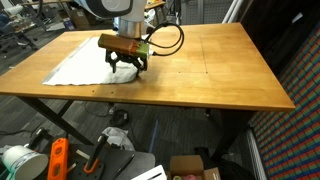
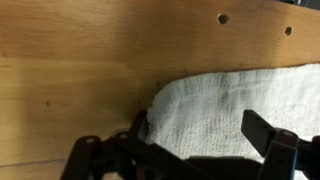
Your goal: Fold the towel in half from right to left
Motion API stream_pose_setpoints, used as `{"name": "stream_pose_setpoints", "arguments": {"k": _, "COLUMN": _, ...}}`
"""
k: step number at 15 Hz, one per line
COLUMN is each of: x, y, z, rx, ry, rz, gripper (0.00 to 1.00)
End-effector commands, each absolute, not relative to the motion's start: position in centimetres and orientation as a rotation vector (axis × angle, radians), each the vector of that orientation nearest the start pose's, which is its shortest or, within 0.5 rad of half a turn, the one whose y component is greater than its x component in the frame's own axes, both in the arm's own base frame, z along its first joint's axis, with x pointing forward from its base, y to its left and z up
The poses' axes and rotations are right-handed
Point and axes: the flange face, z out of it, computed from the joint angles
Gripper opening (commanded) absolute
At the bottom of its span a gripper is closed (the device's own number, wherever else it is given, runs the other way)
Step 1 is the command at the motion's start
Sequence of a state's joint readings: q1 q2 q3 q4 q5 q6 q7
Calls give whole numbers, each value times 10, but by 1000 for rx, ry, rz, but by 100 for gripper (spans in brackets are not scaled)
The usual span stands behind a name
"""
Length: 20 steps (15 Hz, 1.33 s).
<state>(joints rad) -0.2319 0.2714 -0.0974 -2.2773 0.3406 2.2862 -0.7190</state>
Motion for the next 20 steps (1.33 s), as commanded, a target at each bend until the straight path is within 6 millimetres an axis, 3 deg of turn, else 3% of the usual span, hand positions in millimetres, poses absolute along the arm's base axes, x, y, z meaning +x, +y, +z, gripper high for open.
{"name": "stream_pose_setpoints", "arguments": {"k": 1, "x": 478, "y": -152, "z": 216, "rx": -2778, "ry": -218, "rz": 155, "gripper": 66}}
{"name": "stream_pose_setpoints", "arguments": {"k": 9, "x": 476, "y": -155, "z": 212, "rx": -2789, "ry": -215, "rz": 159, "gripper": 5}}
{"name": "stream_pose_setpoints", "arguments": {"k": 11, "x": 478, "y": -154, "z": 218, "rx": -2806, "ry": -224, "rz": 154, "gripper": 0}}
{"name": "stream_pose_setpoints", "arguments": {"k": 16, "x": 476, "y": -147, "z": 243, "rx": -2861, "ry": -283, "rz": 86, "gripper": 3}}
{"name": "stream_pose_setpoints", "arguments": {"k": 20, "x": 471, "y": -130, "z": 267, "rx": -2901, "ry": -388, "rz": 20, "gripper": 3}}
